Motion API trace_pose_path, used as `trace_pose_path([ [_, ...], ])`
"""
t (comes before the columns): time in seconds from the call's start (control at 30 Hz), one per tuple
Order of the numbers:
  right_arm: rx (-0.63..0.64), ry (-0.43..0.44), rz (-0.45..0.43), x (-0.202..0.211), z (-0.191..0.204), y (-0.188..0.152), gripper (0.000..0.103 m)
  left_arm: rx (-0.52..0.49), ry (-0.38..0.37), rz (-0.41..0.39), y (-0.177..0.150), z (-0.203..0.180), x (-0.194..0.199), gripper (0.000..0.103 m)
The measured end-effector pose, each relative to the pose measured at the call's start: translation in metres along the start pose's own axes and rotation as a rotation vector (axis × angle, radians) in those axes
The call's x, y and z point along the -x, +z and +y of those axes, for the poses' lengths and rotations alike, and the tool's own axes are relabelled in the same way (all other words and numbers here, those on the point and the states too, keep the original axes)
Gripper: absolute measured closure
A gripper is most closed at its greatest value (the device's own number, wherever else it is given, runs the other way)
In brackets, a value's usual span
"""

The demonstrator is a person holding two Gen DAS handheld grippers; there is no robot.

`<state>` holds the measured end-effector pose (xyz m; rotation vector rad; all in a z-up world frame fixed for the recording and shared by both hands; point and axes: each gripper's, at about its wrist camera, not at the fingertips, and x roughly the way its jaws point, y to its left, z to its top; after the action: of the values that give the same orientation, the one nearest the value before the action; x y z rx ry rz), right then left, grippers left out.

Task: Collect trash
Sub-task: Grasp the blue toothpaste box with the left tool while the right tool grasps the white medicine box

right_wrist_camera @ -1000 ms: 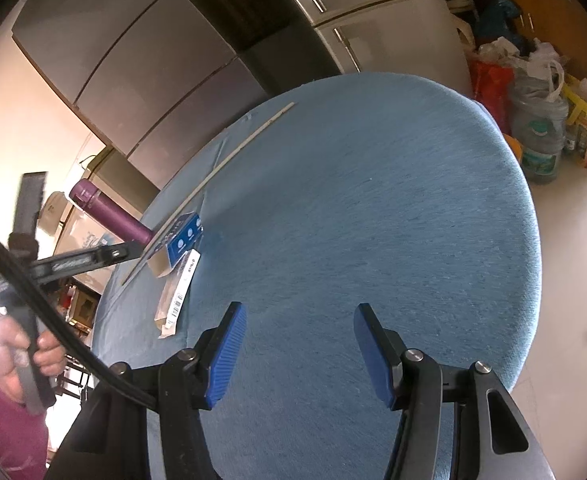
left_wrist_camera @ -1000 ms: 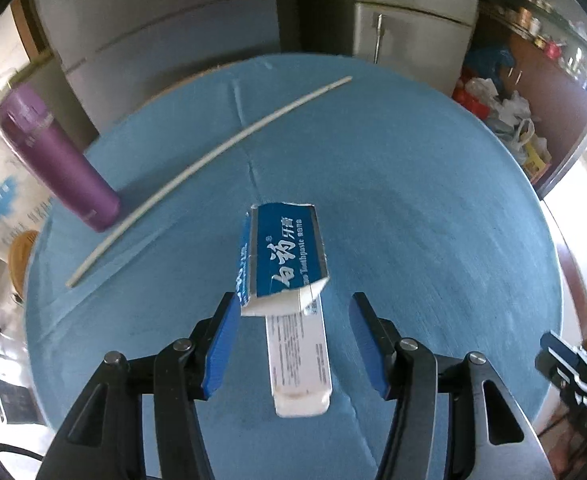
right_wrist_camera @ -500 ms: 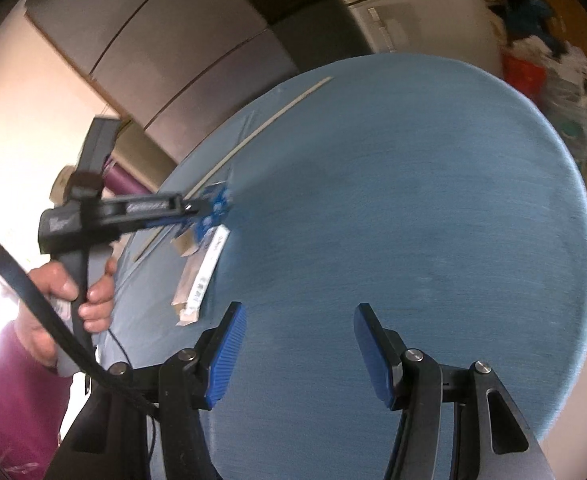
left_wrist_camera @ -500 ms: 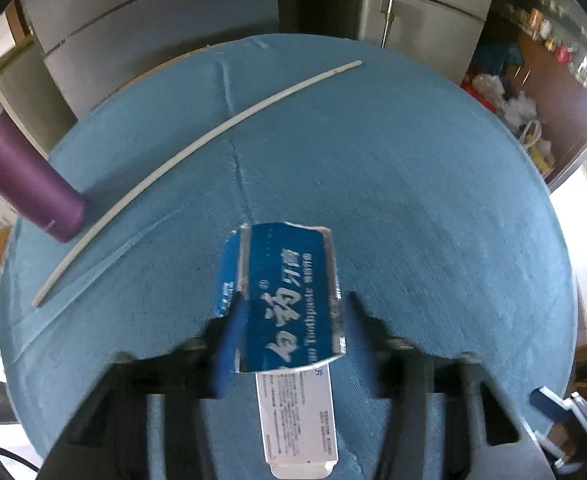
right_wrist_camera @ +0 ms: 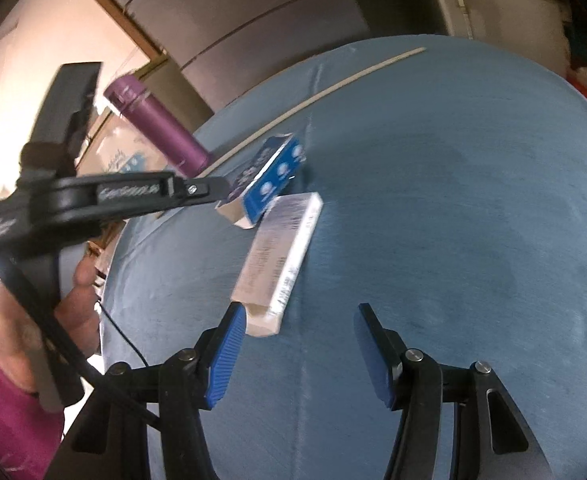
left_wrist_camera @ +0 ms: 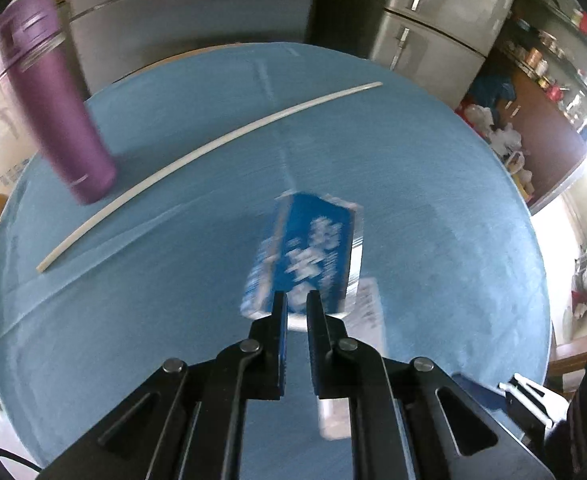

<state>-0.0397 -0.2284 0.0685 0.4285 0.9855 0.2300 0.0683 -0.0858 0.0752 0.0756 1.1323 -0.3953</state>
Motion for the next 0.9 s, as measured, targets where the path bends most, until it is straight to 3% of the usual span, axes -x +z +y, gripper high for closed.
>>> trace_pose_path([
  [0.27,0.041,-0.104,0.037,-0.044,0.033,0.019,0.038,0.064,-0.011,-0.032,-0.011,0.038,0.014,0.091],
  [0.33,0.062,-0.148,0.051,-0.053,0.040,0.020,0.038,0.053,-0.001,-0.047,-0.010,0.044,0.020,0.079],
  [0.4,0.082,-0.198,0.050,-0.059,0.046,0.019,0.038,0.053,0.006,-0.060,-0.008,0.047,0.022,0.059],
  [0.53,0.133,-0.275,0.026,-0.067,0.054,0.017,0.039,0.059,-0.013,-0.069,-0.002,0.049,0.024,0.056],
  [0.57,0.155,-0.291,0.021,-0.068,0.056,0.015,0.043,0.060,-0.020,-0.065,0.001,0.047,0.022,0.053],
  [0.6,0.177,-0.315,0.014,-0.068,0.057,0.014,0.055,0.059,-0.025,-0.064,0.002,0.045,0.021,0.050],
  [0.77,0.155,-0.300,0.001,-0.052,0.034,0.007,0.055,0.015,-0.049,-0.056,0.014,0.025,0.014,0.035],
  [0.9,0.089,-0.276,-0.028,-0.026,0.001,0.004,0.055,-0.032,-0.046,-0.023,0.022,-0.001,-0.005,0.033],
])
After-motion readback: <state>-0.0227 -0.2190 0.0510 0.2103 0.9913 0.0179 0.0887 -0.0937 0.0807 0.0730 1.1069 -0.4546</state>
